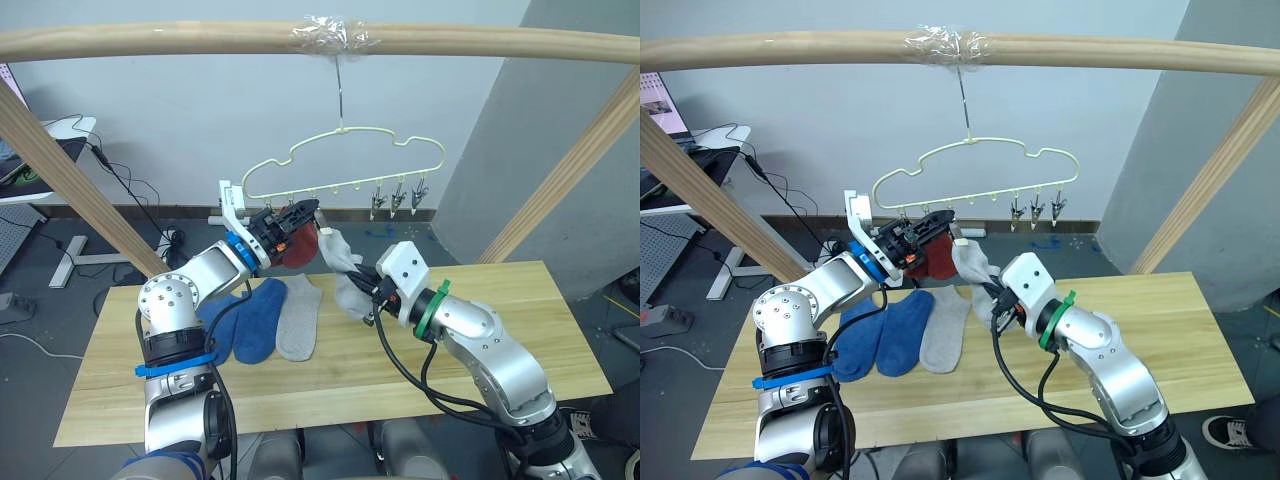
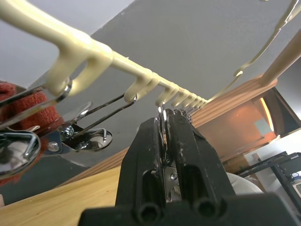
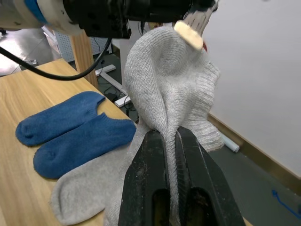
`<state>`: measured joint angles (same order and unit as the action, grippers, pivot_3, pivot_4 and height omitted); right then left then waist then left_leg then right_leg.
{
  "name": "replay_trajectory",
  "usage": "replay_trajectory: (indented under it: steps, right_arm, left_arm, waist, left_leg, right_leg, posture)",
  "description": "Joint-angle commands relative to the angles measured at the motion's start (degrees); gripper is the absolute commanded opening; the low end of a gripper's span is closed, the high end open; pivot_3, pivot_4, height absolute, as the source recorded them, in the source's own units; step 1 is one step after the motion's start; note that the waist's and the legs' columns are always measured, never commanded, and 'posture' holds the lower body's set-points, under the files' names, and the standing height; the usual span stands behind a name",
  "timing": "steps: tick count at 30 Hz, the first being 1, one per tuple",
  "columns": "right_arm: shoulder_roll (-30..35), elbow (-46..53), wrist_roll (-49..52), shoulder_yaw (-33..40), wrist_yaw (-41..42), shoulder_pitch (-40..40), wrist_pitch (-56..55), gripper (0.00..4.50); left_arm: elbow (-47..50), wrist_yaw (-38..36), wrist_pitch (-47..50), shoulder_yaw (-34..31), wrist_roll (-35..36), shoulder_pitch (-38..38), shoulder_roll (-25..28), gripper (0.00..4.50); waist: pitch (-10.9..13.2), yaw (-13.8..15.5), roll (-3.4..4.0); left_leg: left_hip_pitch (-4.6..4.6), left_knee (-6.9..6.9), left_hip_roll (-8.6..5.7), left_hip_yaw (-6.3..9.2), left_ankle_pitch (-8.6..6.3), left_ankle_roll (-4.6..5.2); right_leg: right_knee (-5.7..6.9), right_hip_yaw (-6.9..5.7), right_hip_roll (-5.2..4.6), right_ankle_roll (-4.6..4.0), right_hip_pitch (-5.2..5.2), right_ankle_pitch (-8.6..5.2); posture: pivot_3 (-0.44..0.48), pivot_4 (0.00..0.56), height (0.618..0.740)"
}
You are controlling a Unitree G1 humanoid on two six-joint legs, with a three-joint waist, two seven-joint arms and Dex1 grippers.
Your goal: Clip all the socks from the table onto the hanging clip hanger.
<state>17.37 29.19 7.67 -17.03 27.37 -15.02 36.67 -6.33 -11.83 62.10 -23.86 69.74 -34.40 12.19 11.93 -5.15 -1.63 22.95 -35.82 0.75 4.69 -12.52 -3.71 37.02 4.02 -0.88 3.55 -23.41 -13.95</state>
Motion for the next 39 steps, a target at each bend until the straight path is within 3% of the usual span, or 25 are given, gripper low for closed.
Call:
replay_trajectory:
  steps: [1,9,19,22,27,30,31,34,39]
  right_arm:
    - [0.1,3.6,-0.2,-0.4,-0.5,-0.9,0.2,0.02]
    - [-0.6,3.3,-0.4,-0.6,-1.5,-2.1,1.5,0.02]
    - [-0.4,1.1,-0.1,-0.3,-1.7,-1.1,0.4,0.00]
    - [-2.9,-4.7,-0.4,-0.4,-2.7,-1.0,-2.8,0.00]
    - [-7.1,-16.3,-0.5,2.0,-4.1,-2.2,-10.0,0.00]
    - [-10.6,-21.9,2.0,5.1,-4.8,-3.9,-12.4,0.00]
    - [-11.8,-23.0,3.0,6.1,-4.9,-4.2,-12.7,0.60]
    - [-13.5,-26.4,4.7,7.8,-3.4,-5.2,-13.2,1.56]
    - [-13.9,-29.6,5.3,8.7,-2.4,-4.4,-14.8,3.41]
  left_arm:
    - [1.9,-0.8,0.0,0.7,0.5,0.0,0.6,0.00]
    - [5.8,-5.4,-2.5,4.0,-2.5,1.8,1.8,0.00]
    - [7.8,-5.6,-2.7,2.7,-1.2,3.4,3.8,3.24]
    - [12.6,-5.9,-0.8,5.8,-4.6,6.7,8.6,4.20]
    - [25.0,-4.9,-3.4,12.0,-14.4,13.3,16.8,4.20]
    - [32.3,-4.0,-8.2,13.1,-20.6,18.4,18.9,4.20]
    - [33.8,-5.4,-8.8,13.1,-20.6,19.9,19.3,4.24]
    - [35.7,-10.2,-12.6,12.1,-19.4,24.8,18.0,4.24]
    - [41.3,-12.4,-20.9,16.8,-26.0,30.8,16.1,4.24]
  waist:
    - [0.0,0.0,0.00]
    - [0.0,0.0,0.00]
    - [0.0,0.0,0.00]
    - [0.0,0.0,-0.01]
    - [0.0,0.5,-0.02]
    - [0.0,0.9,-0.02]
    - [0.0,1.1,-0.02]
    - [0.0,1.6,-0.01]
    - [0.0,2.4,-0.01]
  left_leg:
    - [0.00,0.00,0.00,0.00,0.00,0.00]
    - [0.00,0.01,0.00,-0.01,0.00,0.00]
    - [0.02,0.01,0.00,0.00,0.00,0.00]
    - [0.01,0.02,0.02,-0.01,0.00,0.00]
    - [0.02,0.07,0.01,-0.03,0.00,0.00]
    - [0.04,0.06,-0.02,-0.03,0.00,0.00]
    - [0.04,0.06,-0.02,-0.04,0.00,0.00]
    - [0.02,0.09,0.01,-0.06,0.00,0.00]
    - [0.03,0.10,0.01,-0.05,0.00,0.00]
  right_leg:
    - [0.00,0.00,0.00,0.00,0.00,0.00]
    - [0.02,0.01,0.00,0.00,-0.02,0.00]
    - [0.03,0.00,-0.01,0.00,-0.03,0.00]
    - [0.04,0.01,0.00,0.00,-0.05,0.00]
    - [0.05,0.03,-0.02,-0.02,-0.09,0.00]
    - [0.03,0.03,-0.08,-0.03,-0.09,0.01]
    - [0.04,0.03,-0.09,-0.04,-0.09,0.01]
    - [0.05,0.02,-0.09,-0.10,-0.10,0.01]
    - [0.03,0.00,-0.09,-0.32,-0.10,0.09]
  posture:
    - [-0.114,0.181,0.740]
    - [-0.109,0.174,0.740]
    - [-0.089,0.164,0.740]
    - [-0.056,0.155,0.740]
    - [-0.009,0.149,0.740]
    - [0.011,0.151,0.740]
    - [0.011,0.151,0.740]
    - [0.029,0.149,0.740]
    - [0.029,0.153,0.740]
